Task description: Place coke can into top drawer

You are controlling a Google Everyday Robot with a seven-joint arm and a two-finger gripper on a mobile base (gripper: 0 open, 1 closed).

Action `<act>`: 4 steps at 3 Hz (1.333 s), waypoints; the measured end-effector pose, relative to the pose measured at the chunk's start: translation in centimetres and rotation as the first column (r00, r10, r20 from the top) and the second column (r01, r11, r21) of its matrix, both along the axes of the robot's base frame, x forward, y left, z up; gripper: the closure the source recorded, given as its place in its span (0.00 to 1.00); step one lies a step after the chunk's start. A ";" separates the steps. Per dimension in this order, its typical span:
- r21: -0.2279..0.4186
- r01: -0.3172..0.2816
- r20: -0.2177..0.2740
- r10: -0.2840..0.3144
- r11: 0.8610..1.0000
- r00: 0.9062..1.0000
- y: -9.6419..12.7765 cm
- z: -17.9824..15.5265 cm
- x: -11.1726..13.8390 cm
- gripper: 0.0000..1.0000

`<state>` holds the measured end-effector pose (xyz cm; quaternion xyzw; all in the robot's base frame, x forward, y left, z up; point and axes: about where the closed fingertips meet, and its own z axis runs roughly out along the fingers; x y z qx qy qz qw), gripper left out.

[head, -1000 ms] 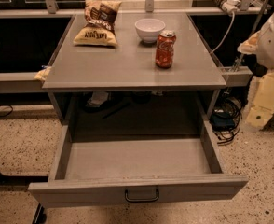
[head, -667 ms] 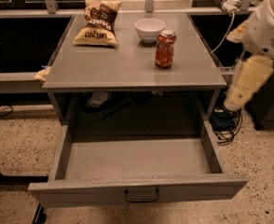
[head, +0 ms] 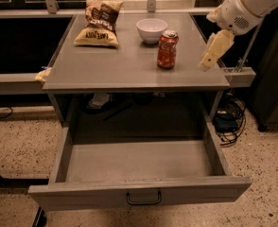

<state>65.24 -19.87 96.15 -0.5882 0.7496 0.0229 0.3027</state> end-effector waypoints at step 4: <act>0.117 -0.035 0.004 0.035 0.993 0.999 2.5 -2.3 3.2 0.00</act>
Offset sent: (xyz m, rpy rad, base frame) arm 0.0120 0.0061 -0.0111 0.0485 0.0014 0.0128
